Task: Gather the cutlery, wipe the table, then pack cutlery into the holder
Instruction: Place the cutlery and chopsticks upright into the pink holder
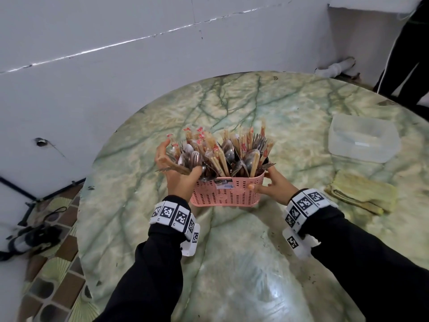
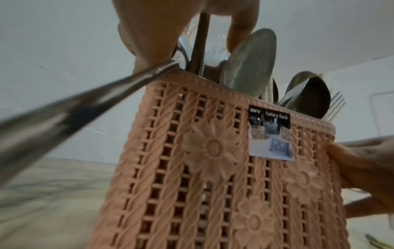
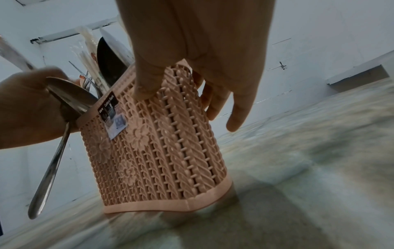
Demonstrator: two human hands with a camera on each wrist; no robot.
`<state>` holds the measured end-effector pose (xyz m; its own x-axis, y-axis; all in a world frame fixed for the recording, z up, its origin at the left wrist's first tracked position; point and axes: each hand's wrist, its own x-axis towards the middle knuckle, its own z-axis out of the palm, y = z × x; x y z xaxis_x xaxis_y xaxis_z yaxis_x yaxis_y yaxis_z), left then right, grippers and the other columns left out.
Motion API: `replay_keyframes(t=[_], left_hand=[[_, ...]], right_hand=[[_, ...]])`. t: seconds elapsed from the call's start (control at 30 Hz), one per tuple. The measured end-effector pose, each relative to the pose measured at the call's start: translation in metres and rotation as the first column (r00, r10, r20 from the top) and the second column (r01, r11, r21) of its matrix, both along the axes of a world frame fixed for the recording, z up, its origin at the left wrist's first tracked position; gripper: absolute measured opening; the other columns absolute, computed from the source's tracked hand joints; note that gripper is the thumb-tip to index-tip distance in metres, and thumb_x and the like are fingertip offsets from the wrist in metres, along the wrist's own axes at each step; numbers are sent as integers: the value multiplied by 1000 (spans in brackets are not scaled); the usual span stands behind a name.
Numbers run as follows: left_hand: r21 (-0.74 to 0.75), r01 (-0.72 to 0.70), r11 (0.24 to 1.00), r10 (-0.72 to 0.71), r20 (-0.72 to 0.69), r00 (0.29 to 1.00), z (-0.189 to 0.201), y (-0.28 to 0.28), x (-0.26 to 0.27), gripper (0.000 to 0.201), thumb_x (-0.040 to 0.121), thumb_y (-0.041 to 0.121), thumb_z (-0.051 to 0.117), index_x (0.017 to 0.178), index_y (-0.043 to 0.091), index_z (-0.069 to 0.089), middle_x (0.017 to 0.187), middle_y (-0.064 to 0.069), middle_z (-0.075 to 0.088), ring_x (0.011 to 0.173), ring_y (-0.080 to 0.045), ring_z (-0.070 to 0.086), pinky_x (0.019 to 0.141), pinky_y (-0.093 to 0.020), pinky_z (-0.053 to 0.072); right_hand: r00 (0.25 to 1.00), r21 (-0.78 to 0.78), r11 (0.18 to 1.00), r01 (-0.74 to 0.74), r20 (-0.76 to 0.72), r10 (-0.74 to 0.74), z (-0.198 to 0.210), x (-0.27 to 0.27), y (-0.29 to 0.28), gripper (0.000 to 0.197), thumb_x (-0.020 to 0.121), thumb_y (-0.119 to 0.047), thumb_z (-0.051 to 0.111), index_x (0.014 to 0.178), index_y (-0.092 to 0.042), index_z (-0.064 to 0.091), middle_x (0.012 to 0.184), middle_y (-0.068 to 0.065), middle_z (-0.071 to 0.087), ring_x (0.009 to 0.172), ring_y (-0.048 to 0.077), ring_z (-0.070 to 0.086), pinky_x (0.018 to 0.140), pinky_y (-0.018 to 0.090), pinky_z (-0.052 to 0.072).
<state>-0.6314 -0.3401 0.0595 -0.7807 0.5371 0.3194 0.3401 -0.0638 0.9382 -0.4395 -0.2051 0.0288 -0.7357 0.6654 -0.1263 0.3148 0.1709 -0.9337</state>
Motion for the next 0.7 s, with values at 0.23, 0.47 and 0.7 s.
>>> replay_keyframes(t=[0.23,0.47,0.7], left_hand=[[10,-36,999,35,58,998,2,-4,17,65,77,-20,48,133,7,29,147,7,11,112,3,42,93,-11,45],[-46,-16,999,16,6,1000,-7,-21,15,67,76,-17,52,116,34,36,145,-8,6,103,19,43,95,-27,47],[-184,10,983,-21,-57,998,-18,-40,-4,37,79,-4,65,110,12,52,91,-6,63,77,-10,59,65,-15,48]], right_hand=[[1000,-11,1000,7,-11,-7,1,0,-1,61,82,-5,66,133,-13,34,103,-23,48,113,10,43,98,34,40],[1000,-3,1000,8,-11,-8,0,0,-1,55,81,-6,67,126,-19,36,106,-19,51,114,11,44,101,37,40],[1000,-1,1000,1,-20,-1,2,0,-3,61,81,-6,66,132,-14,34,107,-18,50,115,13,45,100,35,41]])
